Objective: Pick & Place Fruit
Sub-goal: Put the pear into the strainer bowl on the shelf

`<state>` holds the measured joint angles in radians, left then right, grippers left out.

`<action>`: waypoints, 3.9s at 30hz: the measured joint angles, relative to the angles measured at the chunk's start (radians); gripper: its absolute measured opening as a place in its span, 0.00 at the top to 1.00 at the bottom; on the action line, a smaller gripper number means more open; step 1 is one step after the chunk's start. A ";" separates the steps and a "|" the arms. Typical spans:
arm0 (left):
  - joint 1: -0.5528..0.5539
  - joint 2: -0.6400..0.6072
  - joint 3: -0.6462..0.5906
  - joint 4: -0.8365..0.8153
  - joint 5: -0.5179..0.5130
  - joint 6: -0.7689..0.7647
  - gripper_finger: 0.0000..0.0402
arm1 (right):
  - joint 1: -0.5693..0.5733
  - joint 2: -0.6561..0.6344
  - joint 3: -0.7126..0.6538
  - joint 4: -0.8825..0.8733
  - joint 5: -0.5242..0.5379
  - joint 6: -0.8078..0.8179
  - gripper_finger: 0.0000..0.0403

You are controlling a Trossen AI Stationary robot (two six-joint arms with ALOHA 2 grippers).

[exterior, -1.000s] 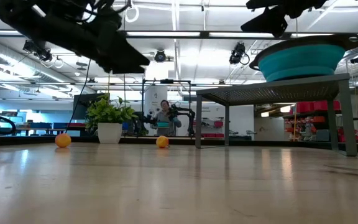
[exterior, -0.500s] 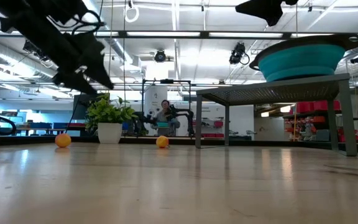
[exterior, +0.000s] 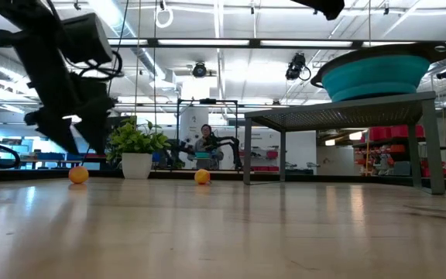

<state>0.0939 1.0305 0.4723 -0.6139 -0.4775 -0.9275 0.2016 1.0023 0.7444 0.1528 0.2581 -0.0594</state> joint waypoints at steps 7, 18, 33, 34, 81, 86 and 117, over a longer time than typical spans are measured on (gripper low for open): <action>-0.013 0.096 -0.019 0.001 0.016 -0.045 0.09 | -0.004 0.000 0.000 0.018 0.000 -0.032 0.18; -0.011 0.158 -0.019 0.041 -0.001 -0.034 0.09 | -0.010 0.000 0.000 0.032 0.001 -0.035 0.18; 0.037 0.259 -0.019 0.137 0.003 0.035 0.24 | -0.011 0.000 0.000 0.032 0.001 -0.035 0.18; 0.037 0.259 -0.019 0.142 0.005 0.038 0.25 | -0.011 0.000 0.000 0.032 0.001 -0.035 0.18; 0.037 0.259 -0.019 0.207 0.135 0.150 0.67 | -0.011 0.000 0.000 0.032 0.001 -0.035 0.18; 0.036 0.259 -0.018 0.253 0.197 0.189 0.65 | -0.011 0.000 0.000 0.032 0.001 -0.035 0.18; 0.035 0.257 -0.011 0.342 0.195 0.278 0.39 | -0.010 0.000 0.000 0.031 0.001 -0.035 0.18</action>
<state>0.1291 1.2877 0.4610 -0.2720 -0.2829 -0.6495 0.1913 1.0023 0.7444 0.1841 0.2588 -0.0944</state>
